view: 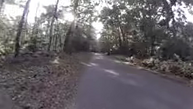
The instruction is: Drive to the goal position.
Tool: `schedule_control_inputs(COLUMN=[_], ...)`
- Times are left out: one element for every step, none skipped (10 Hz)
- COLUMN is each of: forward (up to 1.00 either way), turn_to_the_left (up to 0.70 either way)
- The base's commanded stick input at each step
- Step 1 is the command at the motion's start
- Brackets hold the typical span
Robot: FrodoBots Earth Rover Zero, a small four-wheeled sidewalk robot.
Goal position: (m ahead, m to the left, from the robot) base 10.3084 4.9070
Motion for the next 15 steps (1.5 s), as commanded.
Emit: schedule_control_inputs(forward=[0.7,0.7,0.7,0.7,0.7,0.7,0.7,0.7,0.7,0.7,0.7,0.7,0.7,0.7,0.7], turn_to_the_left=[-0.01,-0.01,-0.01,-0.01,-0.01,-0.01,-0.01,-0.01,-0.01,-0.01,-0.01,-0.01,-0.01,-0.01,-0.01])
